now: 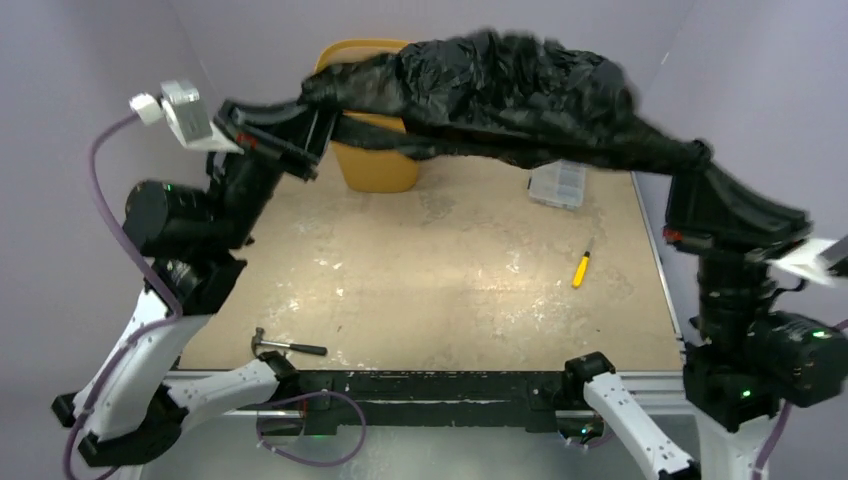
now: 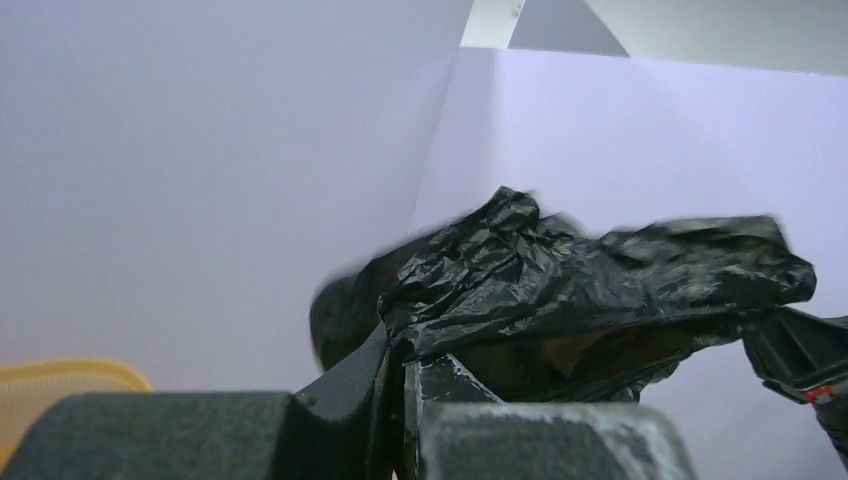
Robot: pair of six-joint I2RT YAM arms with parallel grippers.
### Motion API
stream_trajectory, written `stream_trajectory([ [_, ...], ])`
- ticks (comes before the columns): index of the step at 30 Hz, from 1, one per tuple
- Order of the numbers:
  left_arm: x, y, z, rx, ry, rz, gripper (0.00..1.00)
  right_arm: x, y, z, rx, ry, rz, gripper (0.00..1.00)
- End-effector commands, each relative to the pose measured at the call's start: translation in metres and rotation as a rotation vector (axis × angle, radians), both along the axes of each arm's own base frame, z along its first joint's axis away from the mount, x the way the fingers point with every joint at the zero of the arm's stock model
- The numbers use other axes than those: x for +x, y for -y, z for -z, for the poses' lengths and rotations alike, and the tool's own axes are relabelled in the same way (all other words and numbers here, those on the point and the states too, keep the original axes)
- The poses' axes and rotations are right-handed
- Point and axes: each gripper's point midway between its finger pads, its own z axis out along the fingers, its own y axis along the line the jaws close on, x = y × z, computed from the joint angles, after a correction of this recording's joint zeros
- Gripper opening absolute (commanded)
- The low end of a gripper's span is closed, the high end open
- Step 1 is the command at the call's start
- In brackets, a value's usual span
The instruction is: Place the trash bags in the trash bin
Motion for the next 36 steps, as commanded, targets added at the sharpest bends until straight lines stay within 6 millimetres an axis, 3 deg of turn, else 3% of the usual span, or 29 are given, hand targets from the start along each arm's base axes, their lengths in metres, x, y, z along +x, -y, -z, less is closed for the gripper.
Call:
stream_trajectory([
  [1, 0.067, 0.028, 0.22, 0.251, -0.451, -0.127, 0.0, 0.142, -0.007, 0.254, -0.109, -0.756, 0.174, 0.02],
  [2, 0.067, 0.036, 0.291, 0.324, -0.607, -0.108, 0.0, 0.147, -0.018, 0.329, -0.152, -0.977, 0.134, 0.0],
  [3, 0.058, 0.042, 0.361, 0.36, -0.768, -0.065, 0.0, 0.14, -0.027, 0.391, -0.163, -1.155, 0.084, 0.0],
  [4, 0.043, 0.046, 0.413, 0.372, -0.887, -0.015, 0.0, 0.129, -0.038, 0.426, -0.156, -1.243, 0.014, 0.0],
  [5, 0.03, 0.048, 0.447, 0.36, -0.952, 0.018, 0.0, 0.119, -0.046, 0.445, -0.142, -1.276, -0.047, 0.0],
  [6, 0.021, 0.042, 0.468, 0.333, -0.985, 0.016, 0.0, 0.113, -0.051, 0.445, -0.118, -1.263, -0.087, 0.0],
  [8, 0.024, 0.033, 0.461, 0.293, -0.96, -0.028, 0.0, 0.111, -0.055, 0.42, -0.1, -1.167, -0.123, 0.01],
  [10, 0.037, 0.027, 0.429, 0.308, -0.913, -0.094, 0.0, 0.119, -0.059, 0.375, -0.122, -1.084, -0.141, 0.02],
  [11, 0.044, 0.031, 0.4, 0.312, -0.857, -0.092, 0.0, 0.123, -0.064, 0.35, -0.145, -1.049, -0.16, 0.02],
  [14, 0.059, 0.043, 0.29, 0.297, -0.654, -0.065, 0.0, 0.127, -0.075, 0.242, -0.192, -0.817, -0.22, 0.03],
  [15, 0.06, 0.045, 0.25, 0.283, -0.574, -0.056, 0.0, 0.12, -0.075, 0.191, -0.189, -0.678, -0.229, 0.02],
  [17, 0.054, 0.038, 0.158, 0.235, -0.386, -0.053, 0.0, 0.086, -0.058, 0.086, -0.133, -0.4, -0.185, 0.03],
  [18, 0.047, 0.03, 0.117, 0.197, -0.304, -0.06, 0.0, 0.064, -0.049, 0.048, -0.111, -0.275, -0.165, 0.04],
  [19, 0.037, 0.02, 0.082, 0.152, -0.227, -0.067, 0.0, 0.044, -0.04, 0.019, -0.083, -0.164, -0.144, 0.04],
  [20, 0.025, 0.006, 0.053, 0.101, -0.159, -0.077, 0.0, 0.03, -0.028, 0.003, -0.042, -0.093, -0.106, 0.05],
  [21, 0.018, -0.005, 0.04, 0.067, -0.117, -0.097, 0.0, 0.024, -0.02, 0.001, -0.02, -0.056, -0.076, 0.05],
  [22, 0.017, -0.013, 0.043, 0.057, -0.11, -0.127, 0.0, 0.023, -0.015, 0.008, -0.011, -0.047, -0.052, 0.05],
  [23, 0.019, -0.02, 0.057, 0.053, -0.127, -0.161, 0.0, 0.034, -0.016, 0.03, -0.016, -0.092, -0.04, 0.05],
  [24, 0.027, -0.023, 0.087, 0.07, -0.185, -0.197, 0.0, 0.053, -0.017, 0.062, -0.027, -0.178, -0.018, 0.05],
  [25, 0.036, -0.023, 0.127, 0.107, -0.267, -0.227, 0.0, 0.081, -0.016, 0.109, -0.029, -0.317, 0.021, 0.05],
  [27, 0.05, -0.008, 0.248, 0.233, -0.512, -0.233, 0.0, 0.133, -0.021, 0.251, -0.043, -0.77, 0.071, 0.0],
  [28, 0.046, 0.001, 0.304, 0.258, -0.629, -0.191, 0.0, 0.137, -0.026, 0.322, -0.076, -0.986, 0.063, 0.0],
  [29, 0.033, 0.015, 0.358, 0.253, -0.723, -0.091, 0.0, 0.129, -0.031, 0.369, -0.088, -1.119, 0.04, 0.0],
  [30, 0.019, 0.021, 0.393, 0.191, -0.794, -0.021, 0.0, 0.116, -0.039, 0.396, -0.074, -1.187, -0.022, 0.0],
  [32, 0.004, 0.015, 0.432, 0.106, -0.879, 0.005, 0.0, 0.094, -0.06, 0.417, -0.021, -1.185, -0.183, 0.03],
  [33, 0.005, 0.007, 0.435, 0.106, -0.883, -0.036, 0.0, 0.088, -0.063, 0.417, -0.003, -1.174, -0.207, 0.06],
  [35, 0.013, -0.01, 0.431, 0.17, -0.884, -0.149, 0.0, 0.094, -0.052, 0.412, -0.011, -1.167, -0.133, 0.07],
  [36, 0.019, -0.011, 0.409, 0.211, -0.835, -0.174, 0.0, 0.101, -0.051, 0.398, -0.032, -1.159, -0.116, 0.06],
])
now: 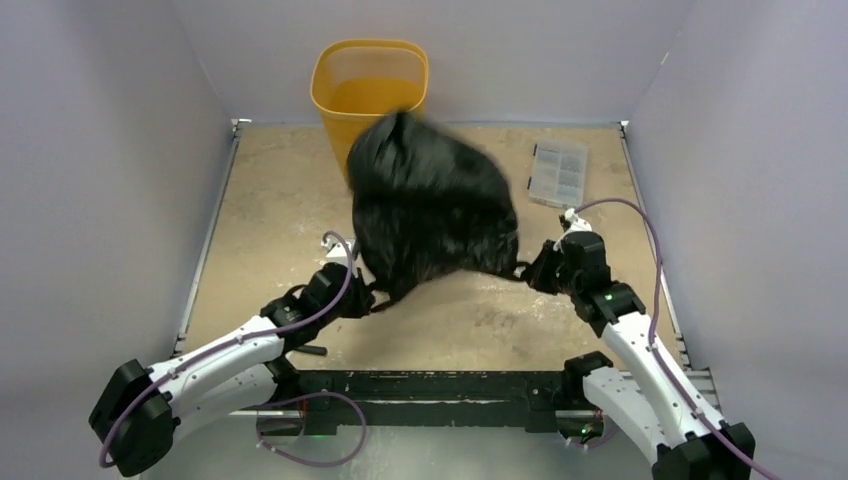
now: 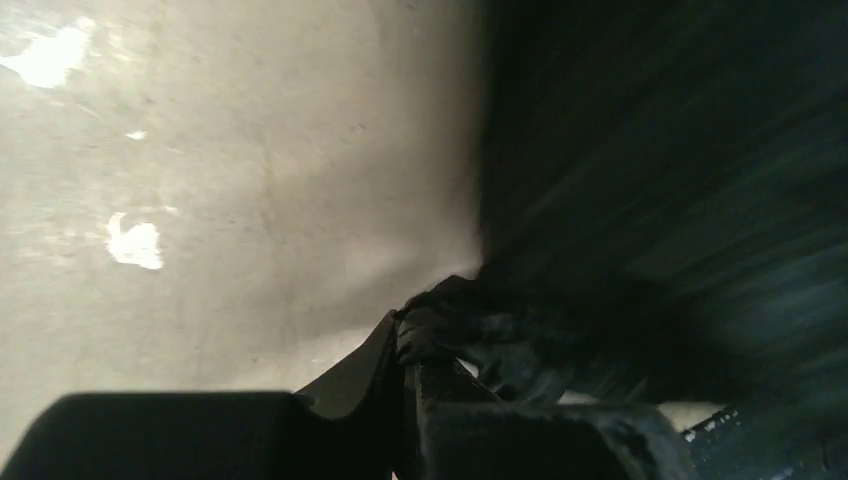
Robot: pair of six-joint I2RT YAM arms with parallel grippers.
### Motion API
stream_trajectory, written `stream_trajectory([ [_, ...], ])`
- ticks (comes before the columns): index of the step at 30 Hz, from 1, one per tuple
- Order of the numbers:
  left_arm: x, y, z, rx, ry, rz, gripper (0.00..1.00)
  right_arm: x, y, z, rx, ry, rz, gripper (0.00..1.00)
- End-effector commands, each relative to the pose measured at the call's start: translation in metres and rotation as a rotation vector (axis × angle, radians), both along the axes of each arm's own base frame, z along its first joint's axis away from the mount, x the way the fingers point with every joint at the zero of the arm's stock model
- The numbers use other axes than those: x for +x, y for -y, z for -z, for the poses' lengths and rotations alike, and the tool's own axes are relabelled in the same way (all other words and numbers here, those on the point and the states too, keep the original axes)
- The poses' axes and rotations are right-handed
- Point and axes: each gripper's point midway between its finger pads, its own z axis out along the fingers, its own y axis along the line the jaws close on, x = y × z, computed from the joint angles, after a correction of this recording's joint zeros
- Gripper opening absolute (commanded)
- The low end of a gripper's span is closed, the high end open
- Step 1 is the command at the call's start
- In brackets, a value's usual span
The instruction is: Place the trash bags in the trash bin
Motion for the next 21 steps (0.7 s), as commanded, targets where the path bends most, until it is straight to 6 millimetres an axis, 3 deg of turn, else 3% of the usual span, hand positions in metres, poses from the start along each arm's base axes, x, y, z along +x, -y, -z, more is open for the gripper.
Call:
stream_trajectory([
  [1, 0.04, 0.009, -0.143, -0.154, 0.276, -0.087, 0.0, 0.006, -0.004, -0.094, 0.07, 0.167, -0.003, 0.06],
  [4, 0.055, 0.023, -0.223, -0.143, 0.4, -0.03, 0.0, 0.018, -0.023, -0.179, 0.071, 0.347, -0.135, 0.06],
  [5, 0.058, 0.027, -0.257, -0.156, 0.464, -0.003, 0.0, 0.017, -0.026, -0.216, 0.097, 0.435, -0.155, 0.06],
  [7, 0.055, 0.027, -0.334, -0.206, 0.599, 0.022, 0.0, 0.003, -0.022, -0.296, 0.125, 0.661, -0.155, 0.08],
  [9, 0.044, 0.015, -0.401, -0.26, 0.733, 0.015, 0.0, -0.02, -0.002, -0.368, 0.135, 0.864, -0.083, 0.09],
  [11, 0.028, -0.003, -0.446, -0.322, 0.852, -0.008, 0.0, -0.042, 0.017, -0.411, 0.135, 1.017, -0.013, 0.1],
  [12, 0.023, -0.014, -0.455, -0.337, 0.89, -0.041, 0.0, -0.048, 0.025, -0.416, 0.125, 1.053, 0.026, 0.1],
  [13, 0.021, -0.021, -0.451, -0.338, 0.9, -0.064, 0.0, -0.045, 0.031, -0.408, 0.123, 1.053, 0.061, 0.1],
  [14, 0.03, -0.019, -0.419, -0.294, 0.856, -0.083, 0.0, -0.036, 0.038, -0.391, 0.118, 1.028, 0.114, 0.1],
  [15, 0.04, -0.016, -0.383, -0.235, 0.791, -0.095, 0.0, -0.011, 0.038, -0.342, 0.086, 0.913, 0.148, 0.09],
  [16, 0.051, -0.009, -0.329, -0.153, 0.676, -0.093, 0.0, 0.012, 0.038, -0.287, 0.07, 0.76, 0.186, 0.08],
  [17, 0.061, -0.002, -0.261, -0.042, 0.531, -0.083, 0.0, 0.032, 0.036, -0.221, 0.054, 0.572, 0.222, 0.06],
  [18, 0.061, 0.007, -0.191, -0.007, 0.32, -0.095, 0.0, 0.041, 0.023, -0.158, 0.06, 0.383, 0.186, 0.03],
  [19, 0.045, 0.021, -0.138, -0.018, 0.185, -0.019, 0.0, 0.038, 0.001, -0.109, 0.078, 0.224, 0.091, 0.01],
  [20, 0.028, 0.035, -0.109, -0.093, 0.12, 0.052, 0.0, 0.033, -0.014, -0.082, 0.107, 0.151, 0.015, 0.0],
  [21, 0.018, 0.039, -0.095, -0.177, 0.082, 0.046, 0.0, 0.021, -0.028, -0.063, 0.173, 0.107, -0.044, 0.01],
])
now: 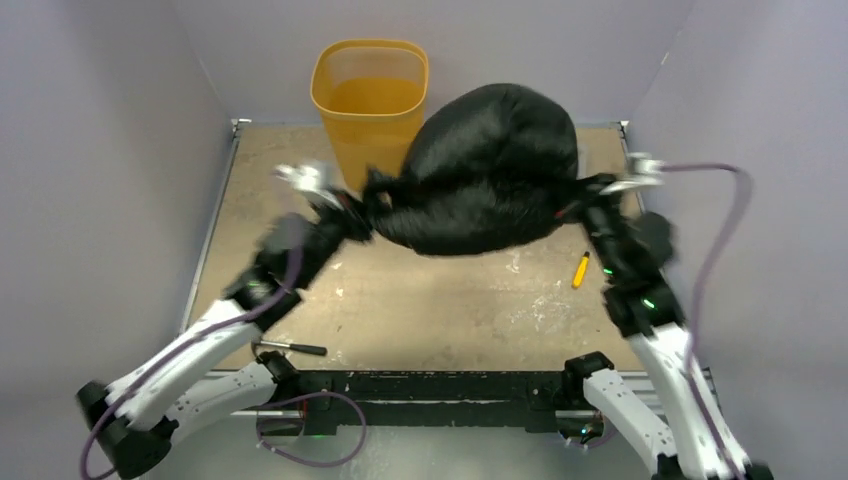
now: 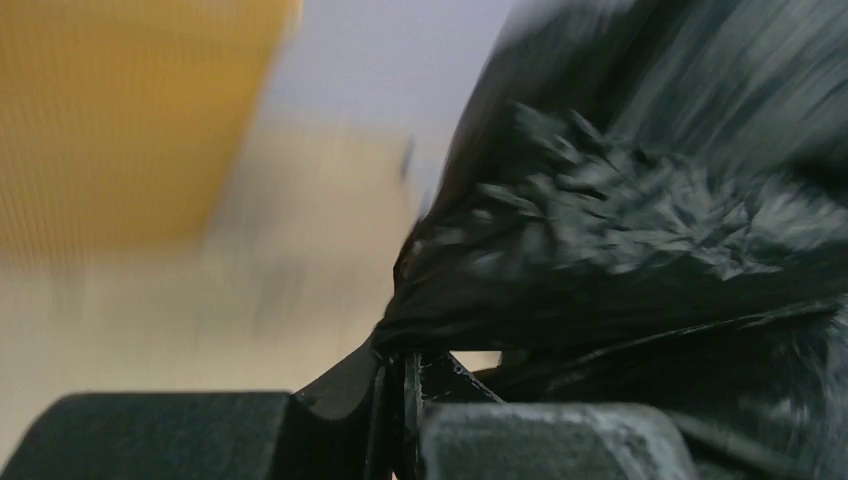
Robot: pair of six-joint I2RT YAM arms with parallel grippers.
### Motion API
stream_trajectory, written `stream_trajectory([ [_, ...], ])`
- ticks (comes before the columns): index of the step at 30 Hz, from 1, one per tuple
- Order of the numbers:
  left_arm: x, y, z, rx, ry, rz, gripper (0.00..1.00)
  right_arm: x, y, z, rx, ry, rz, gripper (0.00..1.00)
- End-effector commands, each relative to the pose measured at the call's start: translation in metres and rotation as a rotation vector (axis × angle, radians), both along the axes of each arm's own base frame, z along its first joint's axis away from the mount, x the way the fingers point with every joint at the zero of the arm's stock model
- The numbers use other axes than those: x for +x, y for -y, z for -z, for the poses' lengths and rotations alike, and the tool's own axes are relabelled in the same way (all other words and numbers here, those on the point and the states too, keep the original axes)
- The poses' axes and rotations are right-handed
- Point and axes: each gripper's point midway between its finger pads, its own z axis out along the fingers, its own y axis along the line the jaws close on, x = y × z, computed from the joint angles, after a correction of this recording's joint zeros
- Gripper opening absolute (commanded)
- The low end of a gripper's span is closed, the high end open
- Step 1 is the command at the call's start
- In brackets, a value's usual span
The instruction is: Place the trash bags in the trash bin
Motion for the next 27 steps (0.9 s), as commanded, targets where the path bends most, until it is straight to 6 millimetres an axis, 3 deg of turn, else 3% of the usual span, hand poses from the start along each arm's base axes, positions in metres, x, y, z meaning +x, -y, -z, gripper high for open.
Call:
stream_trajectory([
  [1, -0.028, 0.03, 0.231, 0.086, -0.568, 0.127, 0.0, 0.011, -0.055, 0.23, 0.023, -0.668, -0.251, 0.01],
  [3, -0.028, 0.017, 0.219, -0.011, -0.51, 0.075, 0.0, 0.0, -0.052, 0.212, 0.111, -0.578, -0.25, 0.03],
  [7, -0.016, -0.005, 0.174, 0.057, -0.41, -0.03, 0.0, 0.01, -0.031, 0.161, 0.067, -0.465, -0.132, 0.09],
  [11, 0.001, 0.011, 0.115, 0.154, -0.312, 0.009, 0.0, 0.024, -0.051, 0.109, -0.043, -0.422, -0.235, 0.1],
  [12, 0.006, 0.017, 0.091, 0.149, -0.272, 0.021, 0.0, 0.026, -0.054, 0.094, -0.058, -0.398, -0.249, 0.1],
  [17, 0.022, 0.037, 0.038, 0.116, -0.154, 0.057, 0.0, 0.03, -0.051, 0.021, -0.073, -0.206, -0.23, 0.14],
  [21, 0.026, 0.052, 0.022, 0.101, -0.13, 0.101, 0.0, 0.032, -0.068, 0.016, -0.099, -0.21, -0.324, 0.15],
  [27, 0.031, 0.072, 0.008, 0.1, -0.099, 0.166, 0.0, 0.014, -0.102, 0.005, -0.182, -0.104, -0.572, 0.18],
])
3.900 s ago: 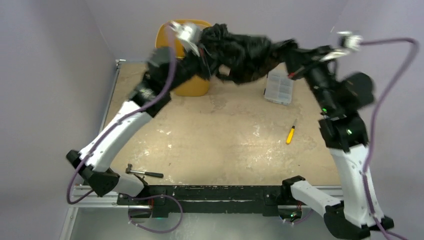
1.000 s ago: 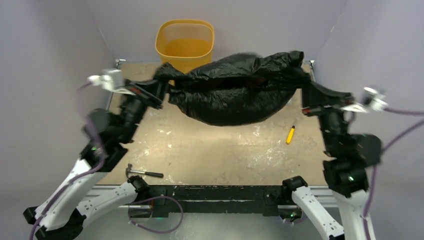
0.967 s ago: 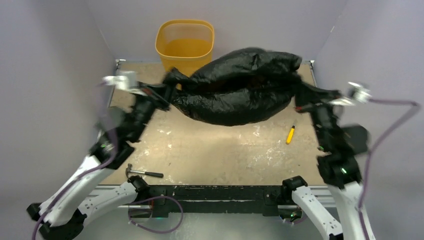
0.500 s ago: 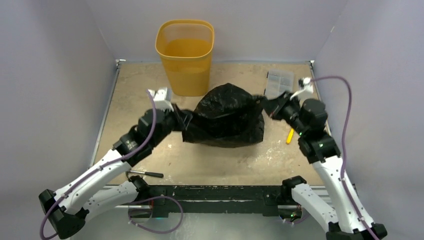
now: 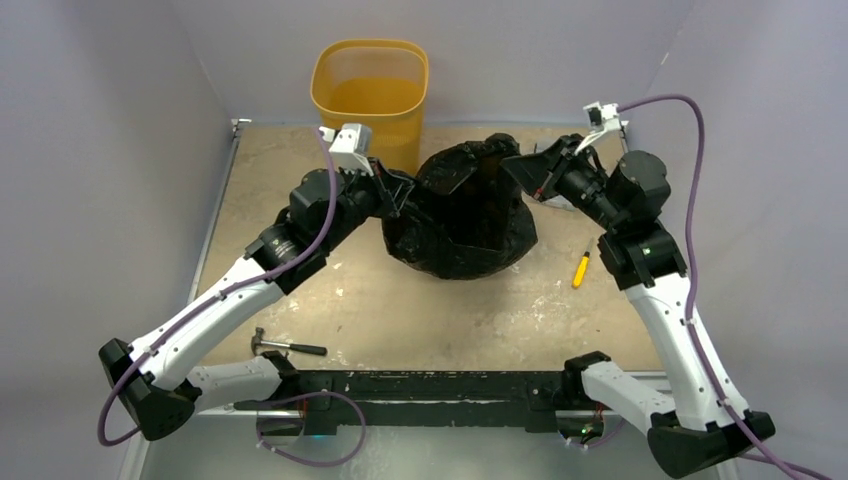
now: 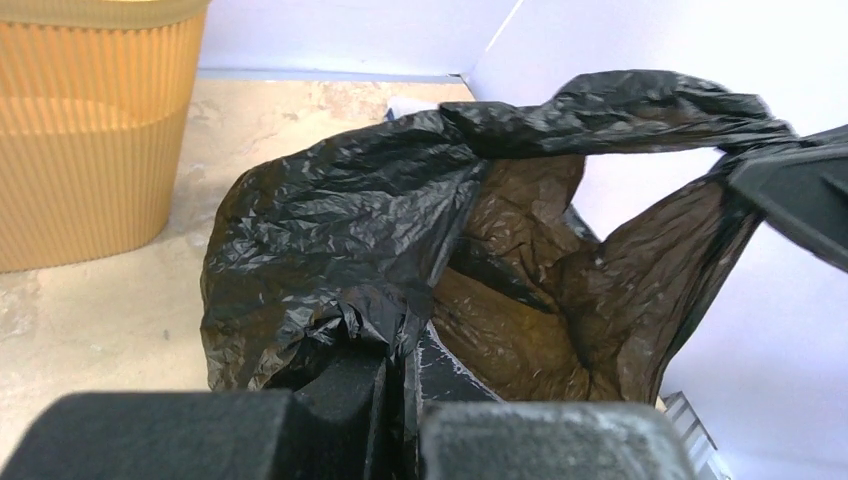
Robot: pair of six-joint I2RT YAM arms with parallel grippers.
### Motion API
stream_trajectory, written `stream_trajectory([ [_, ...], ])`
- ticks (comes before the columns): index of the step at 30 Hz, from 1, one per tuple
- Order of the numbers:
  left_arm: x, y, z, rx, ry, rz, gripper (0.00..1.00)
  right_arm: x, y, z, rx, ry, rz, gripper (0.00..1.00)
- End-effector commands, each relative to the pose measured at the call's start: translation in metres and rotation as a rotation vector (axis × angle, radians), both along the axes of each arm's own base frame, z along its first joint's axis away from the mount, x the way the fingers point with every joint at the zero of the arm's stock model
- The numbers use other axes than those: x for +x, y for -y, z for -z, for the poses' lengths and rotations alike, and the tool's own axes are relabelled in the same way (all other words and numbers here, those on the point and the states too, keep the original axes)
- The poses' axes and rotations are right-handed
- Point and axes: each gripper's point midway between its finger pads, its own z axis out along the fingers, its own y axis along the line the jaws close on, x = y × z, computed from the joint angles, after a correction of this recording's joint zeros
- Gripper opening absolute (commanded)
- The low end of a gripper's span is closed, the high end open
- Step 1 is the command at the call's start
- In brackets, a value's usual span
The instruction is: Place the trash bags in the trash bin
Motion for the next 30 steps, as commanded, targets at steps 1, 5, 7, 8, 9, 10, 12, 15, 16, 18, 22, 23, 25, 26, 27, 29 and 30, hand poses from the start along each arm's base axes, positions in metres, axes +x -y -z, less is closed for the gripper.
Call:
stream_trajectory([
  [1, -0.002, 0.015, -0.044, -0.044, 0.101, 0.082, 0.0, -0.022, -0.027, -0.018, -0.048, 0.126, -0.231, 0.19],
  [5, 0.006, 0.023, -0.02, 0.013, 0.001, 0.081, 0.0, -0.011, -0.029, 0.025, -0.128, 0.008, -0.247, 0.19],
  [7, 0.005, 0.029, -0.011, 0.028, -0.029, 0.109, 0.0, -0.011, -0.027, 0.036, -0.144, -0.019, -0.239, 0.23],
  [8, 0.005, 0.03, -0.006, 0.032, -0.042, 0.111, 0.0, -0.013, -0.027, 0.039, -0.14, -0.031, -0.245, 0.26],
  [9, 0.005, 0.03, -0.004, 0.03, -0.049, 0.108, 0.0, -0.017, -0.029, 0.043, -0.145, -0.042, -0.266, 0.3],
  [10, 0.006, 0.029, -0.003, 0.026, -0.051, 0.102, 0.0, -0.02, -0.031, 0.047, -0.155, -0.053, -0.291, 0.34],
  [12, 0.01, 0.027, -0.004, 0.011, -0.048, 0.108, 0.0, -0.018, -0.032, 0.053, -0.176, -0.067, -0.302, 0.4],
  [15, 0.014, 0.031, -0.009, -0.022, -0.05, 0.155, 0.0, -0.002, -0.024, 0.066, -0.195, -0.122, -0.217, 0.48],
  [16, 0.014, 0.032, -0.01, -0.033, -0.05, 0.169, 0.0, 0.005, -0.019, 0.071, -0.197, -0.147, -0.171, 0.49],
  [18, 0.011, 0.036, -0.013, -0.048, -0.048, 0.206, 0.0, 0.019, -0.01, 0.084, -0.203, -0.193, -0.081, 0.53],
  [22, 0.007, 0.035, -0.011, -0.038, -0.054, 0.221, 0.0, 0.038, 0.007, 0.102, -0.2, -0.22, 0.064, 0.57],
  [23, 0.006, 0.034, -0.01, -0.039, -0.054, 0.221, 0.0, 0.035, -0.001, 0.101, -0.157, -0.216, 0.026, 0.58],
  [25, 0.005, 0.033, -0.007, -0.037, -0.061, 0.219, 0.0, 0.031, -0.012, 0.089, -0.118, -0.165, -0.041, 0.59],
  [26, 0.005, 0.033, -0.005, -0.036, -0.063, 0.218, 0.0, 0.029, -0.016, 0.082, -0.117, -0.138, -0.072, 0.56],
  [27, 0.004, 0.032, -0.004, -0.035, -0.067, 0.217, 0.0, 0.025, -0.02, 0.073, -0.096, -0.12, -0.102, 0.53],
  [29, 0.006, 0.031, -0.001, -0.035, -0.073, 0.207, 0.0, 0.01, -0.031, 0.058, -0.044, -0.059, -0.191, 0.44],
  [30, 0.007, 0.03, 0.001, -0.038, -0.079, 0.194, 0.0, 0.003, -0.035, 0.057, -0.036, -0.034, -0.229, 0.39],
])
